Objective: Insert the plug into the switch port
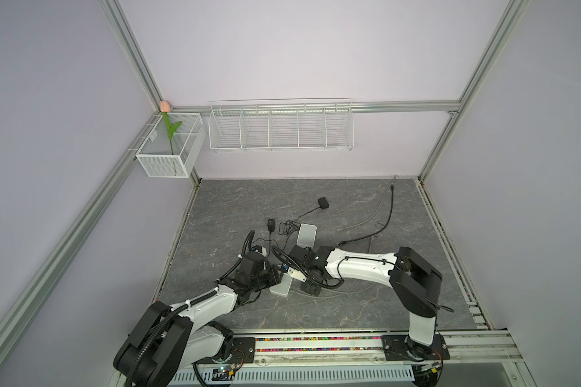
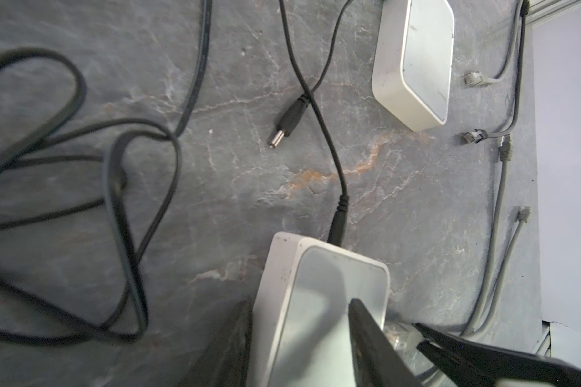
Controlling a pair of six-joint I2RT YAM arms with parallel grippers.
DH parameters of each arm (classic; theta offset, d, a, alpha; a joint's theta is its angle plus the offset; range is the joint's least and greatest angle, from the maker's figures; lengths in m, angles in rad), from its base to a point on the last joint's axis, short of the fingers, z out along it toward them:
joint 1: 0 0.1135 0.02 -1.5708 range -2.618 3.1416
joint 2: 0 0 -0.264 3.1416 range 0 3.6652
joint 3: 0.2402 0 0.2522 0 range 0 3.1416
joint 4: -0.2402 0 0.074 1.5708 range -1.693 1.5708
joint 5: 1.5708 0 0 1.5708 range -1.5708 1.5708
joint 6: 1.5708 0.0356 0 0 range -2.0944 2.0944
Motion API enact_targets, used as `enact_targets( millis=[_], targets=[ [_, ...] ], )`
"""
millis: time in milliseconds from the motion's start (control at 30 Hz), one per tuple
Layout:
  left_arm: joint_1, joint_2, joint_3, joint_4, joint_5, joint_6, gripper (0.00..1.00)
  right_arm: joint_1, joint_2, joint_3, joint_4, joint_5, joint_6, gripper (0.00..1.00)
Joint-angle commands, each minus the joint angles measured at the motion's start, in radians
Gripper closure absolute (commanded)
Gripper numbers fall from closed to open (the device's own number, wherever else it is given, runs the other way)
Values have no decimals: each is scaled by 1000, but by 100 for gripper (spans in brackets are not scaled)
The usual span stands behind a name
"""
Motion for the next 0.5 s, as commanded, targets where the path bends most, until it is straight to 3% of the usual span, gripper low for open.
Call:
enact_targets(
  millis=[0, 467],
  targets=[
    [1, 29, -10, -5, 6, -2, 54, 12, 29, 10, 3, -20, 15, 93],
    [1, -37, -44, -42, -17, -7, 54, 15, 45, 40, 17, -3, 21, 93]
  ],
)
